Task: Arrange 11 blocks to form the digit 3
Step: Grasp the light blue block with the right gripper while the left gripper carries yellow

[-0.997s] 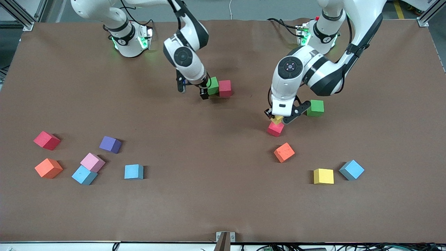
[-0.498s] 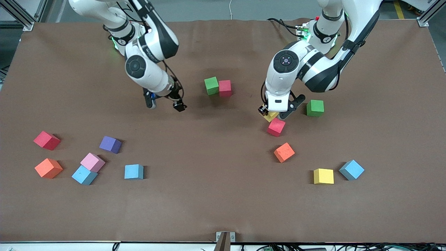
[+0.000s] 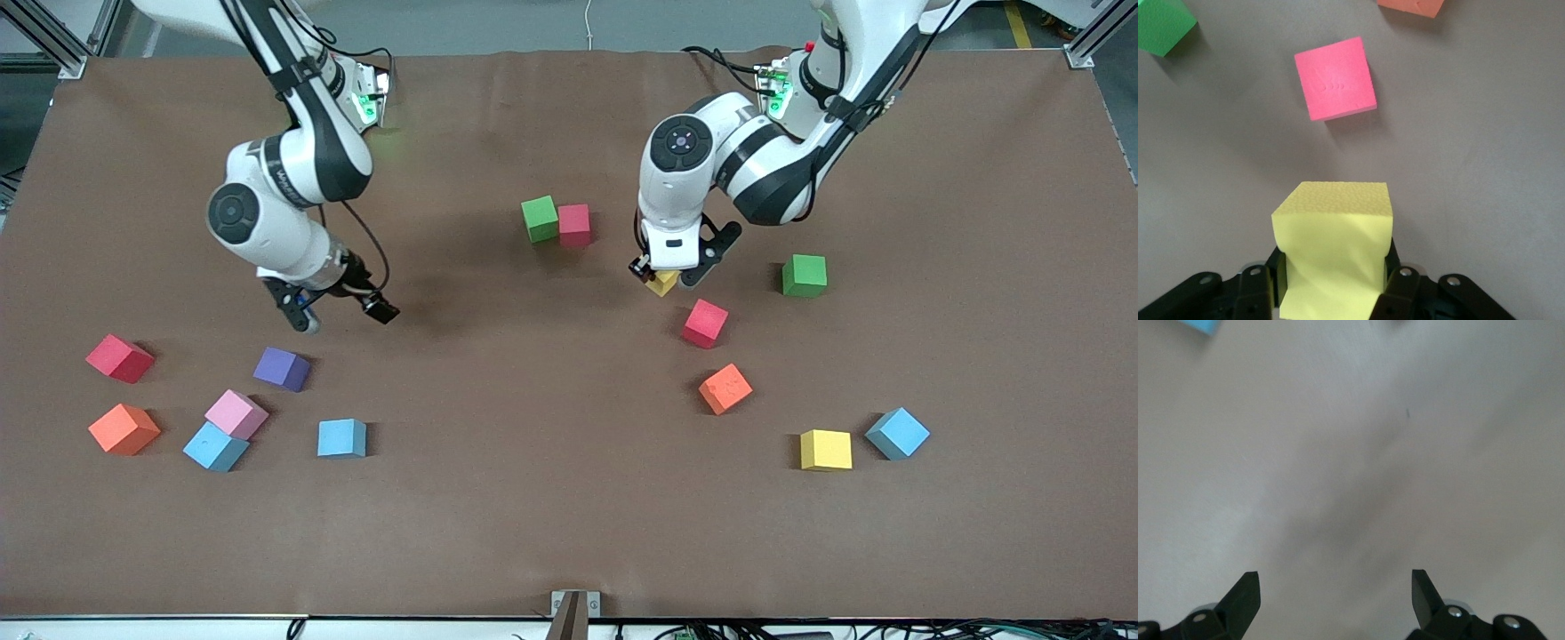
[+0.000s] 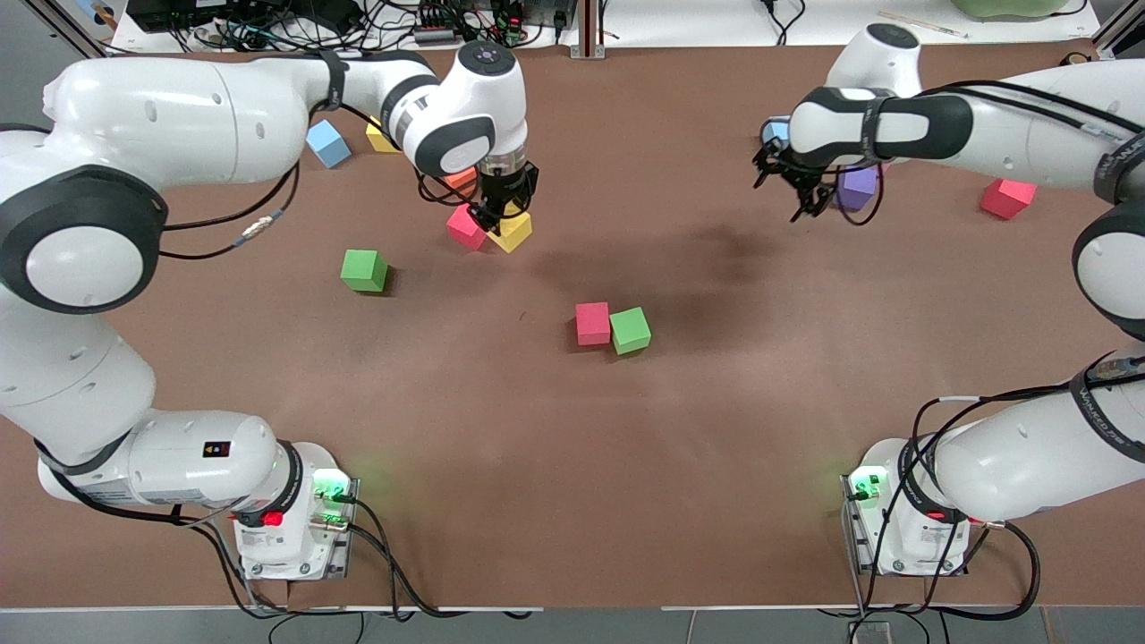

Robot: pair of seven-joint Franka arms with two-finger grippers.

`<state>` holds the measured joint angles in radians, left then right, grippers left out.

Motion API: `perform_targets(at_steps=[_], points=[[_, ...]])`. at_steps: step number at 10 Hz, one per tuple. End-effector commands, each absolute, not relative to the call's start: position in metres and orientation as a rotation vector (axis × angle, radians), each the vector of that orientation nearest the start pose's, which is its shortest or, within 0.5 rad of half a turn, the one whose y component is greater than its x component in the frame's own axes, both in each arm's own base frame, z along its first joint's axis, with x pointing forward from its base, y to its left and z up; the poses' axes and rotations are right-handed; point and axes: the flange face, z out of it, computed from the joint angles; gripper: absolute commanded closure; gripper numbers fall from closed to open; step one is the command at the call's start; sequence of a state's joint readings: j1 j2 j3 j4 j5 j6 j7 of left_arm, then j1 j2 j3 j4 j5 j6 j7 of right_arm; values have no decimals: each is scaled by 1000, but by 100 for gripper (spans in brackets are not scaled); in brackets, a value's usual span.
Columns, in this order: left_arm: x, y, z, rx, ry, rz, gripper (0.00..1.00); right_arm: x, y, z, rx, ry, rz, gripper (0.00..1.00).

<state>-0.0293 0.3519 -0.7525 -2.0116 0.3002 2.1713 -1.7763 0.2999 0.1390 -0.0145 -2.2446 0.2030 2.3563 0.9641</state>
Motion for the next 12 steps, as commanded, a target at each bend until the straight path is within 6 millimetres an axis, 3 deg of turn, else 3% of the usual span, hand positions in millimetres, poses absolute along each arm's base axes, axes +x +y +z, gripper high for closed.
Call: perform_targets(at_steps=[1, 4, 5, 8, 12], points=[[428, -397, 303, -2708, -1310, 67, 79, 542, 144, 315, -2896, 1020, 43, 0], [429, -391, 304, -2635, -1424, 76, 79, 577, 122, 323, -3010, 534, -20, 0], [429, -388, 302, -2623, -1420, 85, 79, 593, 112, 322, -3014, 483, -42, 0], [419, -390, 293, -2588, -1448, 134, 79, 627, 110, 315, -3024, 390, -85, 0], [411, -394, 282, -2530, -1508, 149, 79, 631, 128, 305, -3053, 321, -84, 0]])
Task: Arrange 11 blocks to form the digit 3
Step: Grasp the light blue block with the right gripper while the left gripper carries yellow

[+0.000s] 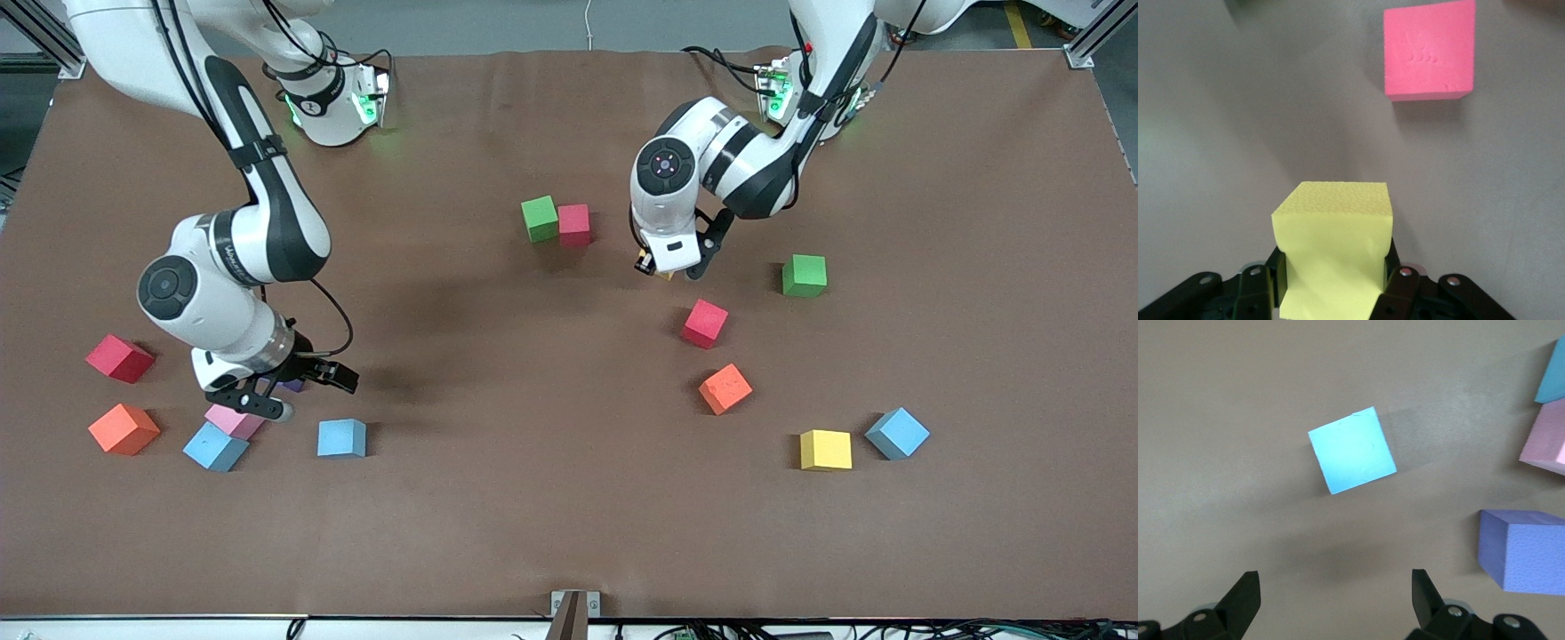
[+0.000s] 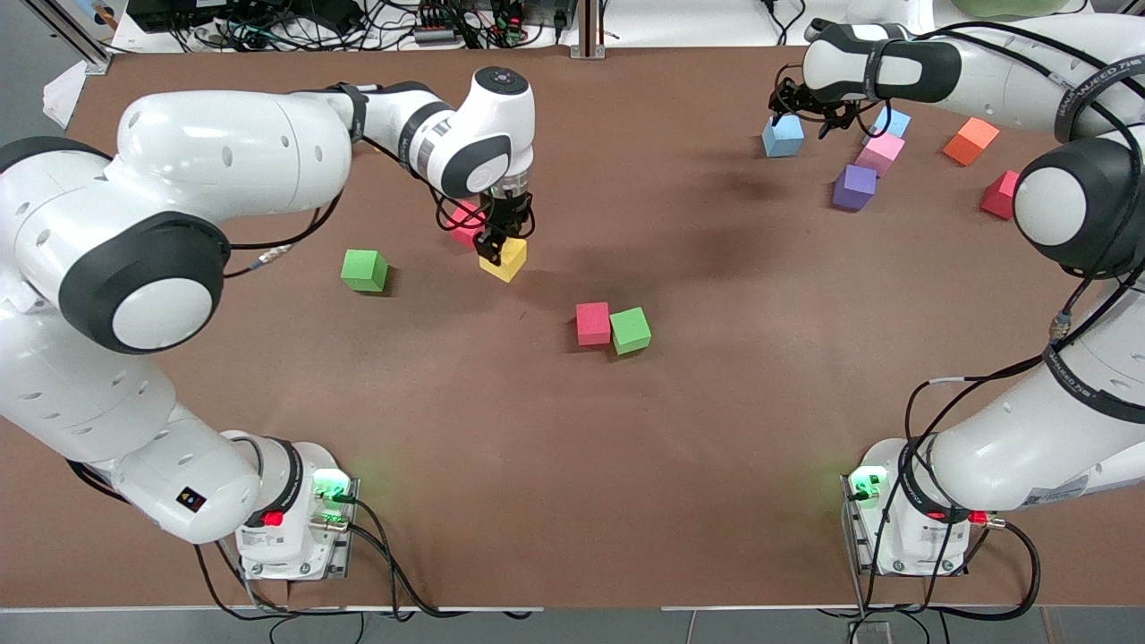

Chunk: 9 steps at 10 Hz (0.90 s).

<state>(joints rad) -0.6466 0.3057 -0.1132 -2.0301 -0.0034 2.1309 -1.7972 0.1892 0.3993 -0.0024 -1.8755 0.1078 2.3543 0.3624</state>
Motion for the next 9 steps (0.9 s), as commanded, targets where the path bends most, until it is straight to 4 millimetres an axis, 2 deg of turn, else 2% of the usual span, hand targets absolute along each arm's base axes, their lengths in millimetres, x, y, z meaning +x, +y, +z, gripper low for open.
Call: perform_targets(at_steps=[1, 4, 5, 6, 8, 9], points=[[409, -395, 281, -2516, -1527, 154, 79, 635, 120, 299, -3092, 289, -94, 0], [410, -385, 279, -2431, -1653, 179, 79, 663, 120, 284, -3116, 256, -126, 0], [411, -386, 277, -2407, -1711, 189, 79, 665, 121, 280, -3122, 223, -123, 0], [418, -385, 283, -2387, -1801, 199, 79, 667, 115, 278, -3133, 126, -122, 0], [407, -394, 271, -2336, -1900, 180, 79, 668, 109, 268, -3138, 56, -113, 0], [394, -407, 263, -2326, -1947, 172, 79, 673, 110, 265, -3137, 56, -117, 0]])
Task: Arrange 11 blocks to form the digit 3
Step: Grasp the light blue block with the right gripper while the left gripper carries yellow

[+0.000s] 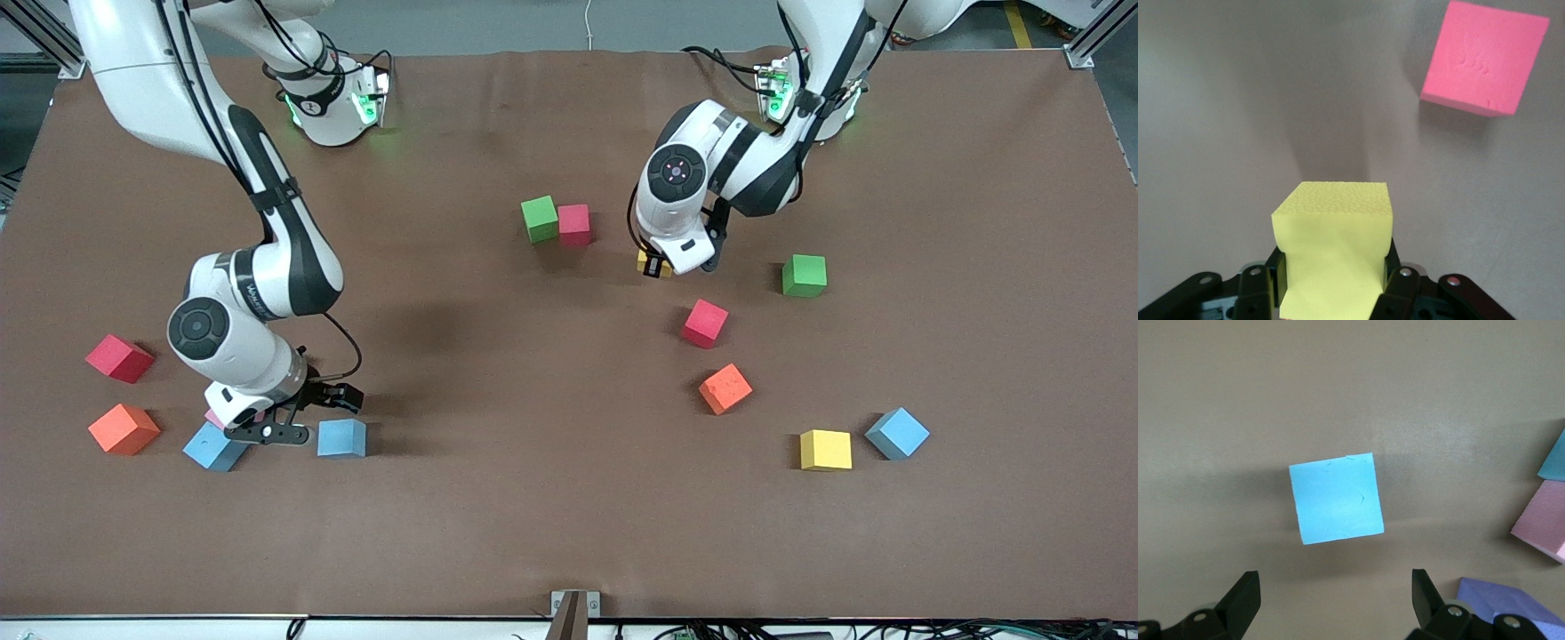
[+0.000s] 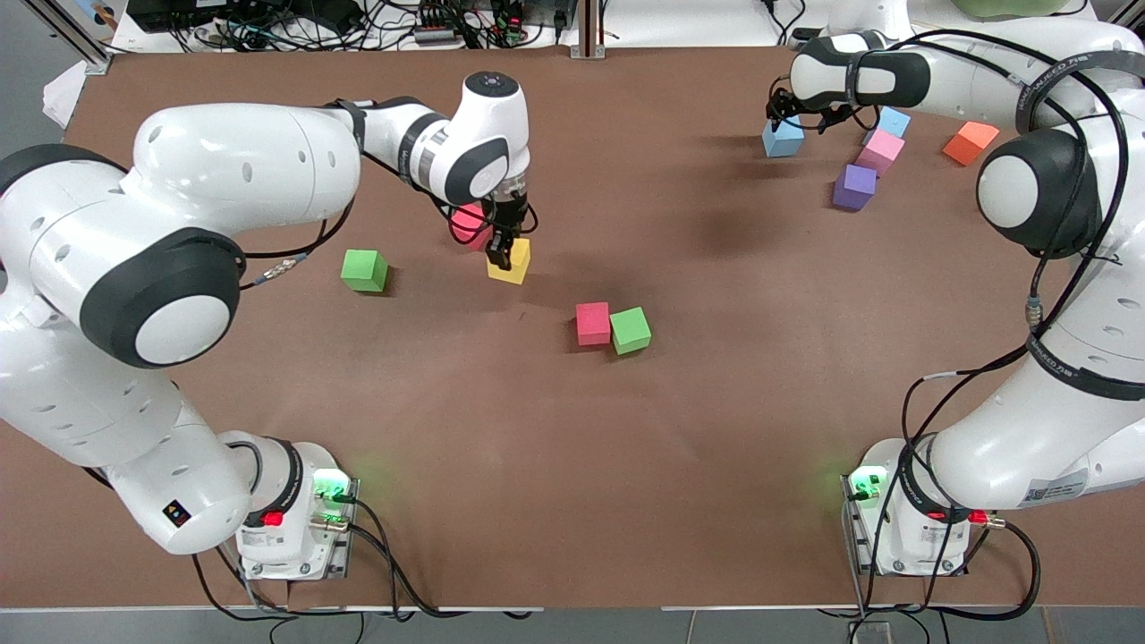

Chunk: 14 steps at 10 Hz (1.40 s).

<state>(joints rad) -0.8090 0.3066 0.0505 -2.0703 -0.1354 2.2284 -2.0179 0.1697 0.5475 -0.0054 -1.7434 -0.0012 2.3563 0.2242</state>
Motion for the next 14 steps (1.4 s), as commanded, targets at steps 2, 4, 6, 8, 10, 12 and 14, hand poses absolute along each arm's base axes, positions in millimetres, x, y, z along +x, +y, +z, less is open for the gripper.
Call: perform_targets(at_steps=[2, 4, 6, 8, 10, 12, 14], points=[[375, -420, 244, -2283, -1974, 167, 79, 687, 112, 255, -3135, 61, -129, 0], [356, -434, 225, -2254, -2008, 150, 79, 693, 105, 245, -3137, 76, -127, 0], [335, -435, 214, -2224, -2043, 134, 79, 697, 104, 241, -3133, 80, -151, 0], [331, -432, 213, -2178, -2083, 129, 79, 699, 103, 237, -3133, 83, -153, 0], [327, -437, 219, -2139, -2135, 128, 79, 698, 105, 231, -3136, 74, -144, 0], [311, -452, 226, -2142, -2158, 145, 79, 699, 105, 229, -3139, 71, -145, 0], [297, -462, 223, -2171, -2160, 159, 79, 702, 108, 226, -3123, 74, -219, 0]])
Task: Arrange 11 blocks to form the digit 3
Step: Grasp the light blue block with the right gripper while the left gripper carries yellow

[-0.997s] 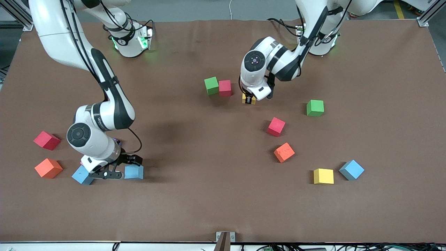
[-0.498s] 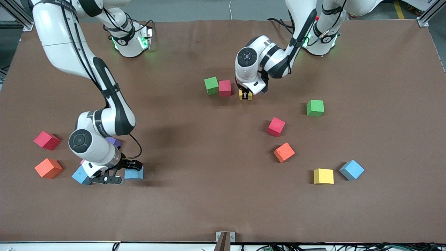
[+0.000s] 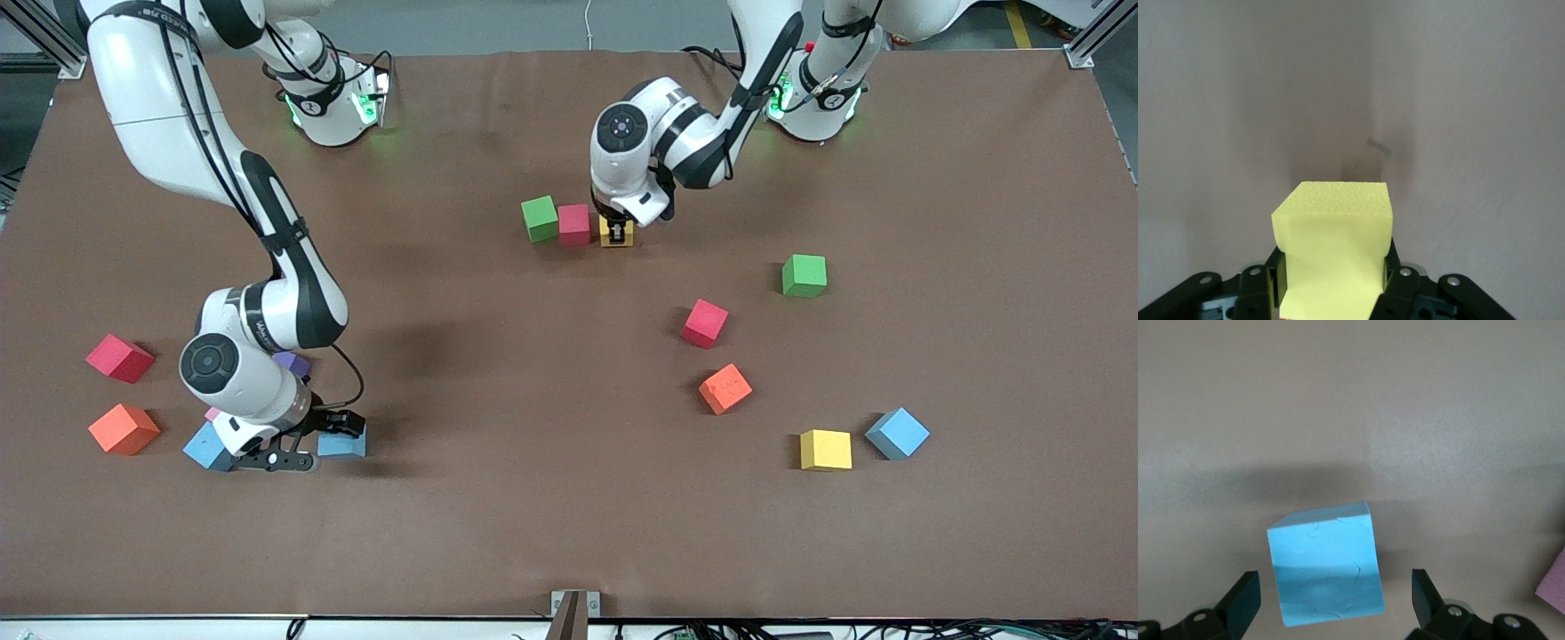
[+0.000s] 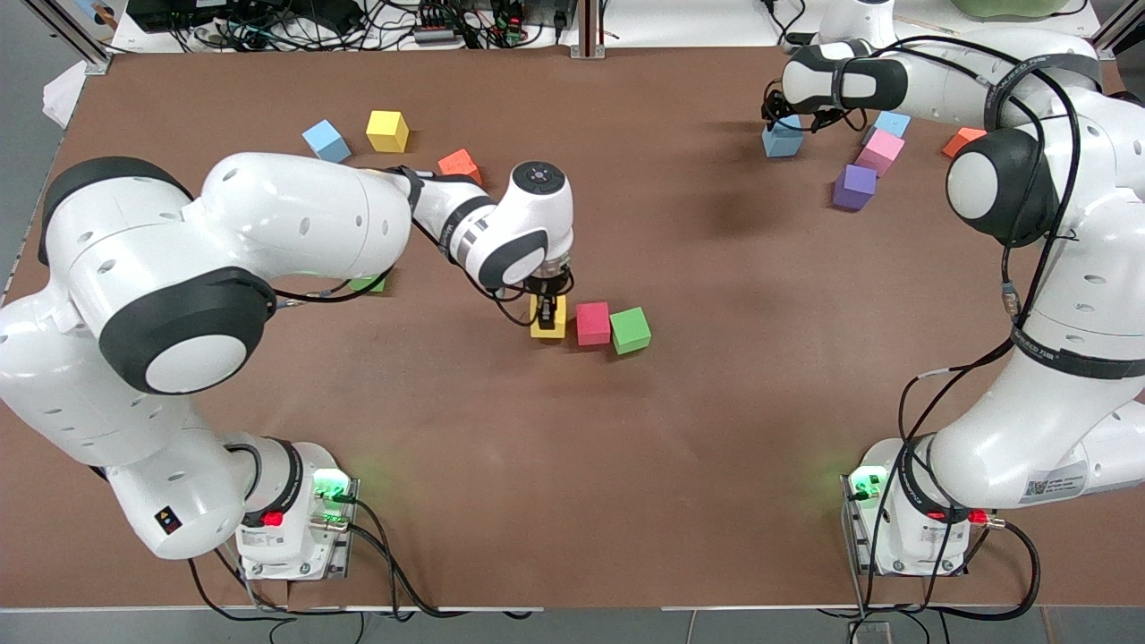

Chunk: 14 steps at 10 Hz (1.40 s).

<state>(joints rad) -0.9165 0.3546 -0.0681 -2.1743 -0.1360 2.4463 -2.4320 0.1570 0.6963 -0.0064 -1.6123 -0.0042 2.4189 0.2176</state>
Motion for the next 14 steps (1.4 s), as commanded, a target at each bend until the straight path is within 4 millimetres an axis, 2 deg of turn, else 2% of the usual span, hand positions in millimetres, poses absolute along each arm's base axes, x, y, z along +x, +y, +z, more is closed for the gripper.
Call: perform_targets(at_steps=[1, 2, 3, 6, 8, 9, 11, 14], points=[[292, -460, 220, -2180, -2164, 159, 79, 702, 108, 222, -3124, 72, -220, 0], [281, -460, 212, -2193, -2148, 155, 79, 701, 110, 214, -3126, 67, -206, 4], [278, -458, 208, -2197, -2146, 152, 79, 701, 112, 212, -3127, 62, -203, 13], [283, -459, 209, -2193, -2197, 153, 79, 701, 109, 211, -3127, 65, -203, 70], [289, -458, 211, -2185, -2236, 151, 79, 702, 107, 213, -3127, 69, -206, 93], [287, -458, 209, -2191, -2227, 145, 79, 702, 106, 214, -3125, 78, -205, 96], [285, -456, 200, -2188, -2210, 128, 79, 702, 106, 216, -3122, 94, -194, 99], [286, -457, 199, -2202, -2205, 120, 79, 702, 108, 219, -3109, 189, -194, 100]])
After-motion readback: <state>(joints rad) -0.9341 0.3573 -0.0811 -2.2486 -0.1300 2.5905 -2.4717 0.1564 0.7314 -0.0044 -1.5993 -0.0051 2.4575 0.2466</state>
